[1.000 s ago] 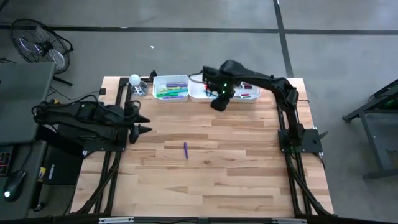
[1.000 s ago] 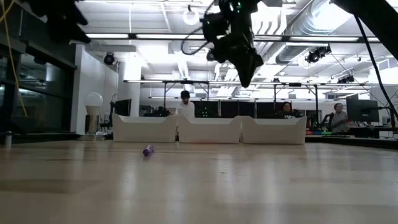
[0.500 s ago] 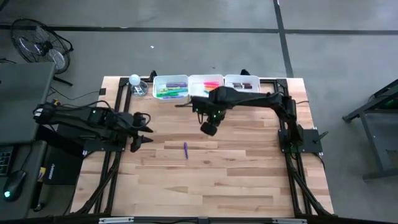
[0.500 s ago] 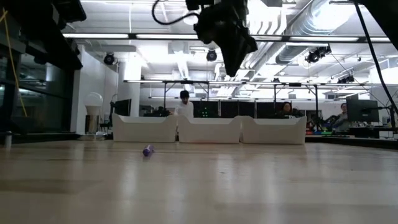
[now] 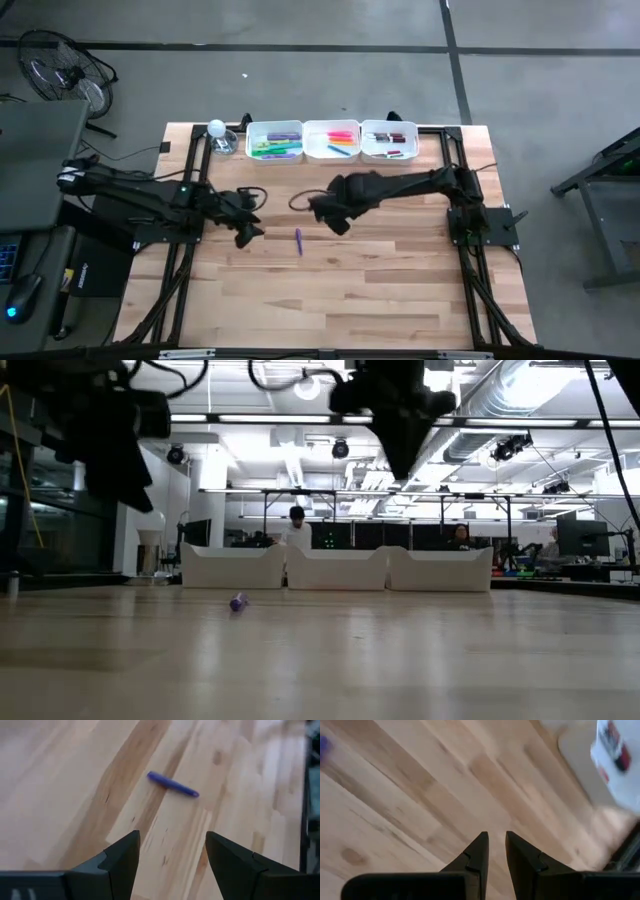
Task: Pick & Place Markers
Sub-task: Put the violet pen into the middle white bin
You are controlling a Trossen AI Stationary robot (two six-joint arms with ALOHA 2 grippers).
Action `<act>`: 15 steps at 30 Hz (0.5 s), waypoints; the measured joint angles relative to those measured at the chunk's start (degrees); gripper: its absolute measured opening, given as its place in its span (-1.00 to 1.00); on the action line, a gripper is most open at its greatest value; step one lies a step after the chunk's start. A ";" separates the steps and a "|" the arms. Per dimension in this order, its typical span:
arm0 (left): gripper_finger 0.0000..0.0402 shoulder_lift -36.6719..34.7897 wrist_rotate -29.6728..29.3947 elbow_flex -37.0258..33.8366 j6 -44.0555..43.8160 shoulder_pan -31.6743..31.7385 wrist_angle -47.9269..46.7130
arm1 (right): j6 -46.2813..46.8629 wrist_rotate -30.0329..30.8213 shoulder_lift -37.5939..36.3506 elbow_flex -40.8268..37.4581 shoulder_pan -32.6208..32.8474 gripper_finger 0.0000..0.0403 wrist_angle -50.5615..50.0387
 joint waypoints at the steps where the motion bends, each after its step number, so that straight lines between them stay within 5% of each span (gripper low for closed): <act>1: 0.12 1.22 -0.25 0.00 -2.96 0.01 0.46 | 2.07 -0.17 -0.11 -1.53 0.45 -0.73 -0.51; 8: 0.12 12.09 -1.02 0.00 -22.60 0.01 7.45 | 14.01 -4.60 -3.99 -17.67 3.21 -0.73 4.29; 15: 0.12 22.50 0.11 1.05 -34.58 0.01 18.21 | 23.19 -2.63 -14.10 -32.22 7.00 -0.73 13.73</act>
